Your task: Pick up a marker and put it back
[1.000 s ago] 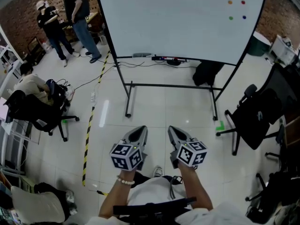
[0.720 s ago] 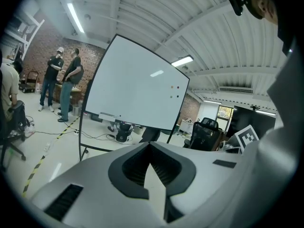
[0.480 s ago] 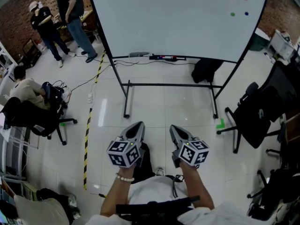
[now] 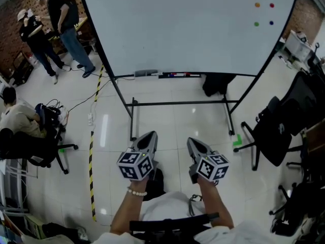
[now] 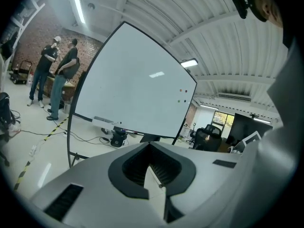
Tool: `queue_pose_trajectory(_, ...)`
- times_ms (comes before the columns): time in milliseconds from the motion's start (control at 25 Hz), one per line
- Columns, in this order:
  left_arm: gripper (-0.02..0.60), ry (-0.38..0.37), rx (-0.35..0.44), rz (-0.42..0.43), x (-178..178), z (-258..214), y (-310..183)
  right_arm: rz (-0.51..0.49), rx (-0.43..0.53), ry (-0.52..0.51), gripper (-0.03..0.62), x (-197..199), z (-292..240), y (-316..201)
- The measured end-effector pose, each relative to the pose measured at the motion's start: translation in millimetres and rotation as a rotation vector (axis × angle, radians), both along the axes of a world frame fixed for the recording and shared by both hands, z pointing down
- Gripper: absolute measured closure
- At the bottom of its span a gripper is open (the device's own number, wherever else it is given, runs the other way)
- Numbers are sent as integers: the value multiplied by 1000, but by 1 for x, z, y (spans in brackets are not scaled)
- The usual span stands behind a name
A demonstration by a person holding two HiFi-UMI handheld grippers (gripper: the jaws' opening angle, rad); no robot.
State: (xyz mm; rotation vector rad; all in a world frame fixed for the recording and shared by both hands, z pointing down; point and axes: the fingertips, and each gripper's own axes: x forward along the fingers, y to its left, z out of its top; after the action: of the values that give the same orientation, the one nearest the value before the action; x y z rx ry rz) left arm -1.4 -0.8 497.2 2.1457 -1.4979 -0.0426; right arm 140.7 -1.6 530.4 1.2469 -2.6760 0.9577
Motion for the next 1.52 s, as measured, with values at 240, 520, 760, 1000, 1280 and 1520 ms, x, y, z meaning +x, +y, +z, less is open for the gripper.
queue_pose_trajectory(240, 592, 9, -7, 19, -38, 5, -65, -8, 11, 9, 586, -48, -1, -68)
queue_pose_trajectory(520, 592, 13, -11, 33, -95, -4, -142, -4, 20, 21, 586, -110, -16, -152)
queue_pose_trajectory(760, 592, 19, -16, 58, -132, -8, -193, 26, 31, 30, 585, -148, -25, -209)
queue_pose_trajectory(1000, 592, 32, -26, 89, -143, -5, -227, 56, 26, 41, 583, -156, -24, -240)
queue_pose_trajectory(1280, 592, 31, -44, 100, -141, 7, -259, 81, 29, 68, 568, -153, -12, -283)
queue_pose_trajectory(1520, 592, 40, -82, 81, -140, 22, -288, 51, -12, 109, 440, -162, 22, -342)
